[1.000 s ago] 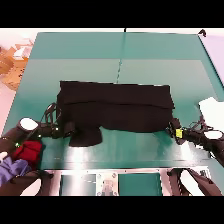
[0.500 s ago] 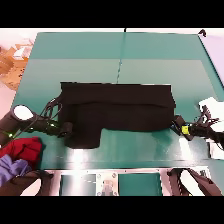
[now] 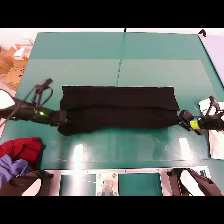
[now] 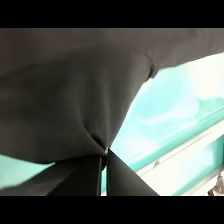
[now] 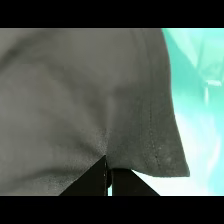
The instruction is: Fold the shirts.
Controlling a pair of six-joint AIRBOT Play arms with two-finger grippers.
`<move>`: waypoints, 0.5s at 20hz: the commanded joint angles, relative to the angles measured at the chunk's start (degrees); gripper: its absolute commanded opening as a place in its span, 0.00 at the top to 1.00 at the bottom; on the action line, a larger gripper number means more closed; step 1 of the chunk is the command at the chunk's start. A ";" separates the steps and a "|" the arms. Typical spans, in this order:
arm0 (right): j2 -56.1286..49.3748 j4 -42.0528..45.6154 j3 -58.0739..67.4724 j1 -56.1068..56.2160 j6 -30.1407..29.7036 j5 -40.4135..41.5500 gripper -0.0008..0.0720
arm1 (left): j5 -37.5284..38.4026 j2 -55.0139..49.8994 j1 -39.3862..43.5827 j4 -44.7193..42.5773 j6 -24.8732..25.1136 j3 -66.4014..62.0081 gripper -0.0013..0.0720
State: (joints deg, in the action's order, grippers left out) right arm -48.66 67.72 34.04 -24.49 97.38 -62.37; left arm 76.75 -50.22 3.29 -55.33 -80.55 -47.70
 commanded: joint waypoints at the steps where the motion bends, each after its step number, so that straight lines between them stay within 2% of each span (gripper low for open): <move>1: -1.75 -1.44 6.56 0.02 0.13 -0.66 0.97 | -3.63 -0.39 0.00 -0.92 -0.02 -6.75 0.95; 5: -10.99 -7.96 12.92 0.02 -2.29 2.86 0.97 | -7.80 -10.25 0.00 -0.81 2.40 -14.34 0.95; 10: -27.61 -17.77 21.40 2.12 -6.27 10.97 0.97 | -12.26 -28.57 0.00 0.02 4.22 -26.56 0.95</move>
State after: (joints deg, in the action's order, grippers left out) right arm -67.83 56.03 50.63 -23.66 93.80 -56.14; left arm 67.64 -69.80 3.31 -55.86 -77.58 -67.85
